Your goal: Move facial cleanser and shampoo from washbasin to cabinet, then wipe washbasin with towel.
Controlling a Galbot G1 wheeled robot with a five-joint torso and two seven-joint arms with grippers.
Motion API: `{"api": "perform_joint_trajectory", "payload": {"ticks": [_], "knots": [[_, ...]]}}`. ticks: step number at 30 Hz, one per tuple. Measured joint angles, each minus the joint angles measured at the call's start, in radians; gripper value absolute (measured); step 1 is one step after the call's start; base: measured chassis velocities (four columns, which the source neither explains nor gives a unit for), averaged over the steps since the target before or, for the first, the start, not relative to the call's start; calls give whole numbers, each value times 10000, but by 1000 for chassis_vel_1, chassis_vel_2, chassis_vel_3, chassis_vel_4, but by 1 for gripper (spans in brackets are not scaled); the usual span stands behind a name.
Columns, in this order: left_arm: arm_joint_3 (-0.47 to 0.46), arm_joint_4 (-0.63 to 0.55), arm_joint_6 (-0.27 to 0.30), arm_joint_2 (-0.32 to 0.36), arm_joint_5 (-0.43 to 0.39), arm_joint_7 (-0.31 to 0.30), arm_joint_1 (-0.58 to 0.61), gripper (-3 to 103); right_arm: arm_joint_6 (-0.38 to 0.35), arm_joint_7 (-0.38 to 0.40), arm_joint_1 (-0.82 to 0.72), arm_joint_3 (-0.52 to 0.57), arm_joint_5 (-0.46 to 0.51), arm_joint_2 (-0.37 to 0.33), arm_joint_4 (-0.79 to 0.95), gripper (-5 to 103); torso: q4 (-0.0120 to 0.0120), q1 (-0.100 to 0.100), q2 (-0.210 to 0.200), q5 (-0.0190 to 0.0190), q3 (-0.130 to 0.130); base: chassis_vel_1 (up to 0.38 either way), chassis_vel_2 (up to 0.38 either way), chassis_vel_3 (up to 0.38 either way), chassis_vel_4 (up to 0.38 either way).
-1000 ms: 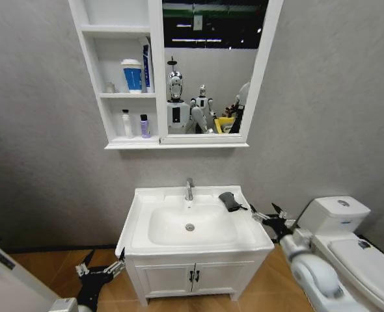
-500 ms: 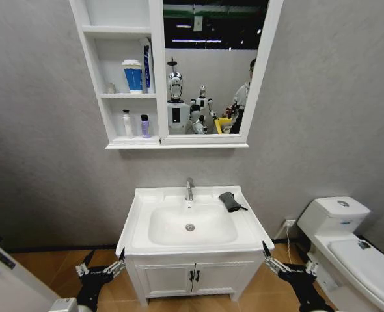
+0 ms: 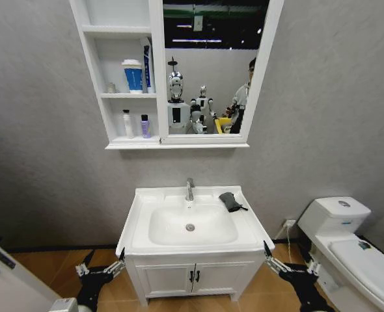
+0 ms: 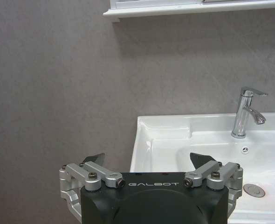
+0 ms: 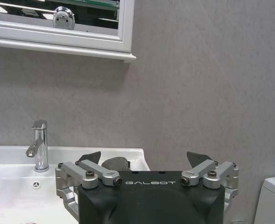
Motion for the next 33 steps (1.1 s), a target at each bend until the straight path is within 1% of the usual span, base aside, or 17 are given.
{"api": "perform_joint_trajectory", "payload": {"ticks": [21, 27, 30, 31, 33], "knots": [[0, 0, 0, 0, 0, 0, 0, 100, -27, -1, 50, -16, 31, -14, -56, 100, -1, 3, -2, 0, 1, 5, -4, -4, 5], [0, 0, 0, 0, 0, 0, 0, 100, -28, -2, 53, -17, 37, -16, -64, 100, -1, 4, -3, 4, 2, 138, -127, -130, 125], [0, 1, 0, 0, 0, -1, 0, 100, -28, -5, 53, -18, 39, -16, -63, 100, 0, -2, 0, -4, 0, 170, -218, -176, 209], [0, 1, 0, -1, 0, 0, 0, 100, -29, -5, 54, -18, 40, -17, -66, 100, 0, -1, -1, 5, 0, 245, -226, -235, 205], [0, 0, 0, 0, 0, 0, 0, 100, -28, -6, 53, -18, 41, -17, -67, 100, 0, -1, -1, 5, 0, 218, -223, -235, 226]]}}
